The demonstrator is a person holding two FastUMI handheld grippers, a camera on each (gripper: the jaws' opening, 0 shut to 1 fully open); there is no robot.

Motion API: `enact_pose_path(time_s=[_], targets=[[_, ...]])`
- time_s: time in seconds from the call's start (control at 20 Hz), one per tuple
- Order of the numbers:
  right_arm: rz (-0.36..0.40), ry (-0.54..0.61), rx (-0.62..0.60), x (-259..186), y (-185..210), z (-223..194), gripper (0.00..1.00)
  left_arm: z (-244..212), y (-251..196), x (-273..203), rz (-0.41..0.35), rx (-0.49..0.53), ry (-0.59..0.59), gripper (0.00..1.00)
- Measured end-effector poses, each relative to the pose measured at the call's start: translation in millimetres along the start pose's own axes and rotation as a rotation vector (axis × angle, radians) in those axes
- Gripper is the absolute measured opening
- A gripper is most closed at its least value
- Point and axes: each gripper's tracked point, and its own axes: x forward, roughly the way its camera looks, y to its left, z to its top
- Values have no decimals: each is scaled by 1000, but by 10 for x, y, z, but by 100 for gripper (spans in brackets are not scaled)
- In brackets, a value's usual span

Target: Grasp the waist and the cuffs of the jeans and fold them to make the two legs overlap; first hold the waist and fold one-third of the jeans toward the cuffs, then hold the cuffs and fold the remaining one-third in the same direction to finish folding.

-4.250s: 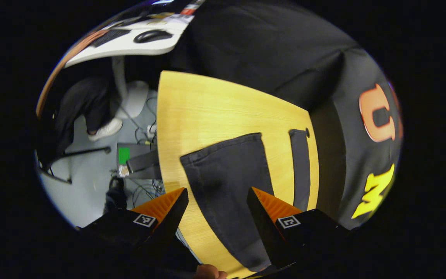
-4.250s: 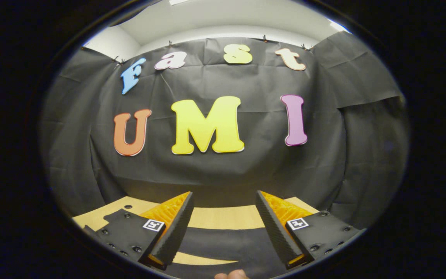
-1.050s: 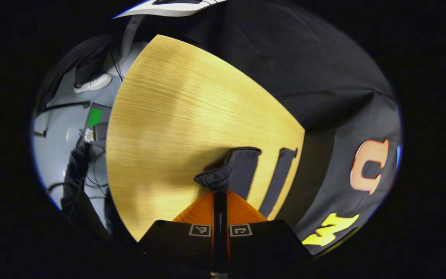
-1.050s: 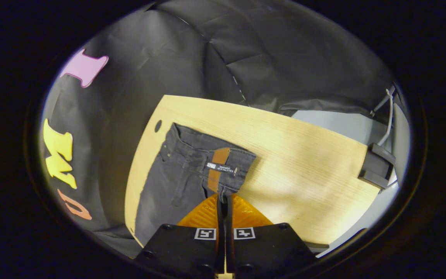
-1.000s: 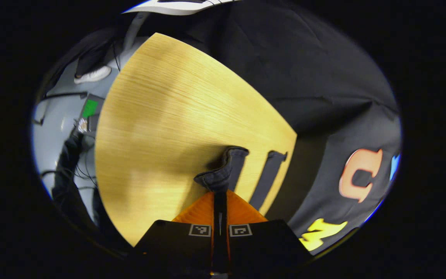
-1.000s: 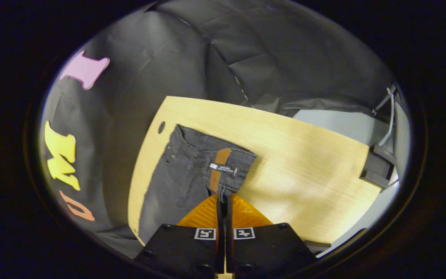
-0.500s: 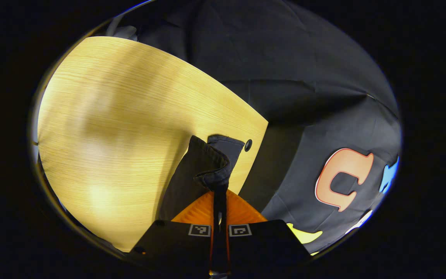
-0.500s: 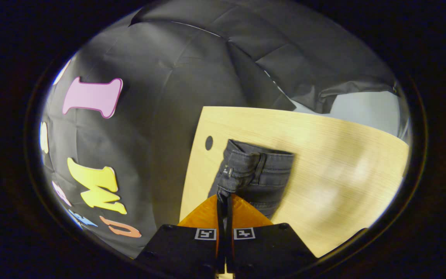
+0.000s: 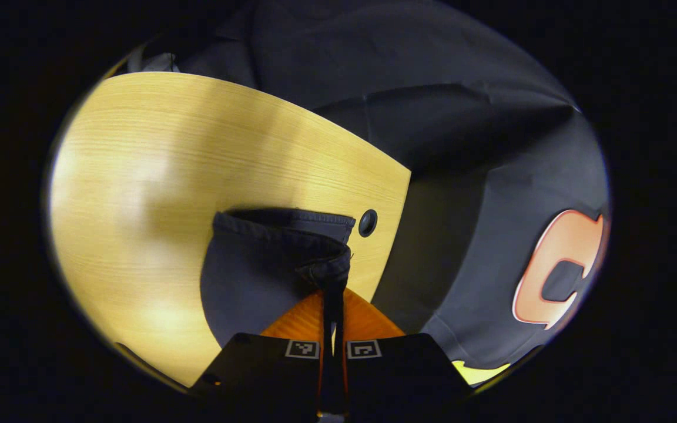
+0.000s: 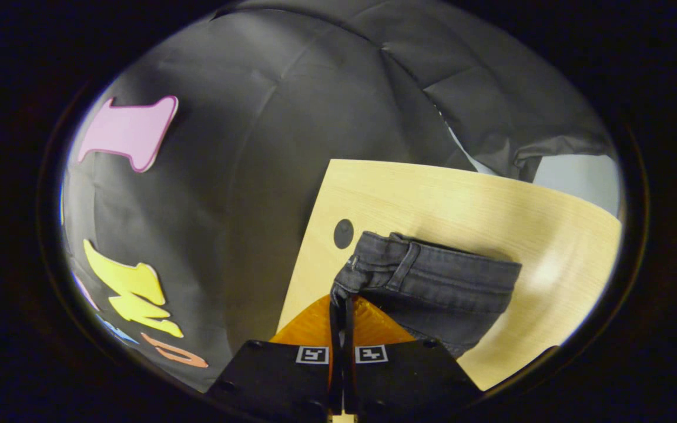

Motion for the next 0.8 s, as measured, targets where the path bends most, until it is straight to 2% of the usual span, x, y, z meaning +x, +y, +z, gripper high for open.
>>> enact_pose_path(time_s=[0.2, 0.4, 0.5, 0.55, 0.65, 0.7, 0.75, 0.8], targets=[[-51, 4, 36, 308, -128, 44, 2, -19, -92, 440, 47, 23, -9, 3], [-108, 4, -29, 455, -212, 28, 2, 47, -49, 724, 94, 58, -23, 4], [-101, -2, -51, 459, -188, 3, 0, 68, 18, 777, 108, 120, -50, 6], [-72, -3, -47, 487, -140, -16, 8, 160, 9, 750, 106, 140, -78, 0], [-25, -1, -44, 542, 40, -16, 47, 283, -67, 779, 84, 186, -121, 66], [-36, -4, -71, 557, 43, -51, 66, 291, -67, 768, 81, 203, -124, 99], [-52, -5, -105, 577, 34, -70, 86, 307, -73, 745, 78, 211, -132, 99], [-64, -6, -135, 573, 35, -82, 86, 341, -82, 703, 73, 216, -133, 99]])
